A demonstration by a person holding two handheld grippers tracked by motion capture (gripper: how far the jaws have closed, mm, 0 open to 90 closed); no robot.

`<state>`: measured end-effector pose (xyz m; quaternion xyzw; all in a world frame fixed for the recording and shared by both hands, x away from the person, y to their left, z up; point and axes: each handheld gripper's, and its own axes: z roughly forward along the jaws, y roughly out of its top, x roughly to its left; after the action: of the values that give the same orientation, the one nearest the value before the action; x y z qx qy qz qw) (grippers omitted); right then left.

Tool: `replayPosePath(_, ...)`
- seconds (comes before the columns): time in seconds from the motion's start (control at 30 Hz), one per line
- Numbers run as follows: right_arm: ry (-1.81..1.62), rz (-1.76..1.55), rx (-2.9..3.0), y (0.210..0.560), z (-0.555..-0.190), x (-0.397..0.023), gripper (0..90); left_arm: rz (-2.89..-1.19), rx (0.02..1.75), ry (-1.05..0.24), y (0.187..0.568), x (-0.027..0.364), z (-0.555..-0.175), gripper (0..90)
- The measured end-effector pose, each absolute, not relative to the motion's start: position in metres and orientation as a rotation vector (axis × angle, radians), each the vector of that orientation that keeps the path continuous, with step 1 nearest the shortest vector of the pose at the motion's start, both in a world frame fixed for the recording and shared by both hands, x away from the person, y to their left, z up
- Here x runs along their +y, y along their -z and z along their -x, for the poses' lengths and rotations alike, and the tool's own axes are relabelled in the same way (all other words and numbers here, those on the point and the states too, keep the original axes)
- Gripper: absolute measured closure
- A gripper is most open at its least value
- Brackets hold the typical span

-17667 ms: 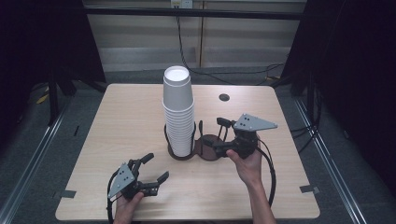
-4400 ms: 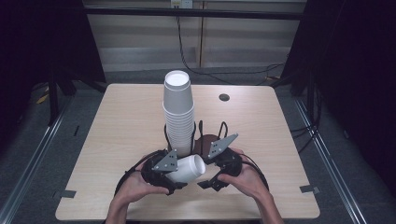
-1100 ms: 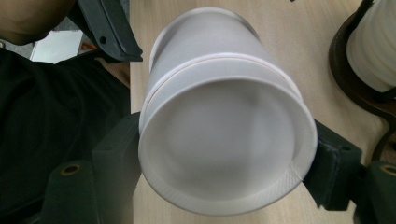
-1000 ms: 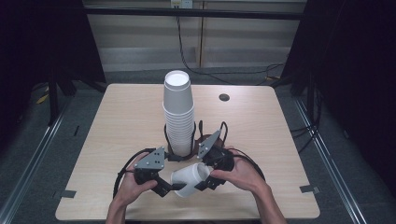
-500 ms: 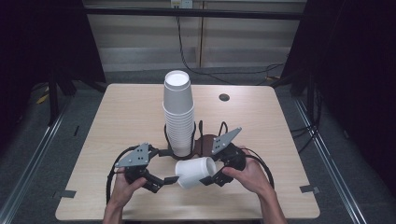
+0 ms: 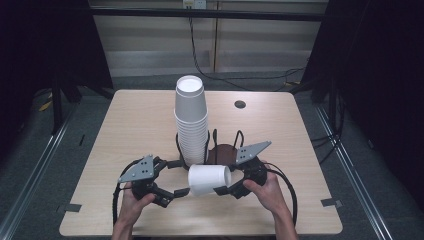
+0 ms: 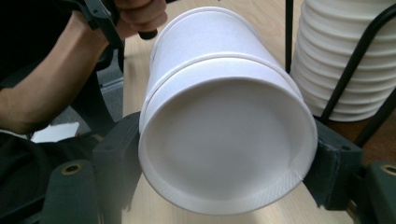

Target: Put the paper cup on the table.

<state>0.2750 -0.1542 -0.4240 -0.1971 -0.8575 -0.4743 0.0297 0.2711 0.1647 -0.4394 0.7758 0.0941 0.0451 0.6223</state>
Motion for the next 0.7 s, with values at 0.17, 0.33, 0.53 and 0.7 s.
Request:
replayPosePath(0.17, 1.547, 0.608, -2.600, 0.428, -0.272, -0.154, 24.1, -1.776, 0.228, -0.112, 0.442, 0.166, -0.271, 15.4)
replayPosePath(0.33, 1.628, 0.610, -2.562, 0.431, -0.270, -0.154, 24.1, -1.755, 0.248, -0.113, 0.445, 0.167, -0.271, 15.4)
replayPosePath(0.53, 1.711, 0.614, -2.494, 0.445, -0.268, -0.157, 24.1, -1.749, 0.260, -0.113, 0.451, 0.166, -0.271, 15.4)
replayPosePath(0.7, 1.783, 0.610, -2.431, 0.451, -0.267, -0.160, 24.1, -1.731, 0.265, -0.100, 0.454, 0.164, -0.270, 15.3)
